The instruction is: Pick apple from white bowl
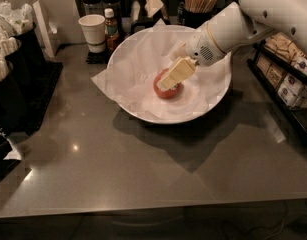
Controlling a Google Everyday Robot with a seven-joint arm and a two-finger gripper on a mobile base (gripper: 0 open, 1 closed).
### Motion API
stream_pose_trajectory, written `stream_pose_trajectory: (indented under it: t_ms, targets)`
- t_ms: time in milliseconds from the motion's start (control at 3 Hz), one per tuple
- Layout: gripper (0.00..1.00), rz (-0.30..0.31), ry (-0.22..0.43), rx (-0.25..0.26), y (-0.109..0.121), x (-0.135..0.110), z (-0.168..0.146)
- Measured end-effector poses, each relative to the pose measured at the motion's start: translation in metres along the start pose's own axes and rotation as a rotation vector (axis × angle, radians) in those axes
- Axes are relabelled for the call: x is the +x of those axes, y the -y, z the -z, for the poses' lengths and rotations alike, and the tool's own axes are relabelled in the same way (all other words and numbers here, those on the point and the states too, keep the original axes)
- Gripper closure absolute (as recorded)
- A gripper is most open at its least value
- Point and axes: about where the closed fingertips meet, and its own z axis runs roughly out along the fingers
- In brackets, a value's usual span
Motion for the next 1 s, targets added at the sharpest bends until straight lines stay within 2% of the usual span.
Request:
stream_pose_trajectory:
  t_ms: [667,1000]
  targets:
    - [0.27,-0.058,-0.030,0.076,0.003,0.012,-0.012]
    - [0.28,-0.066,-0.075,0.139,0.007,0.020,-0.018]
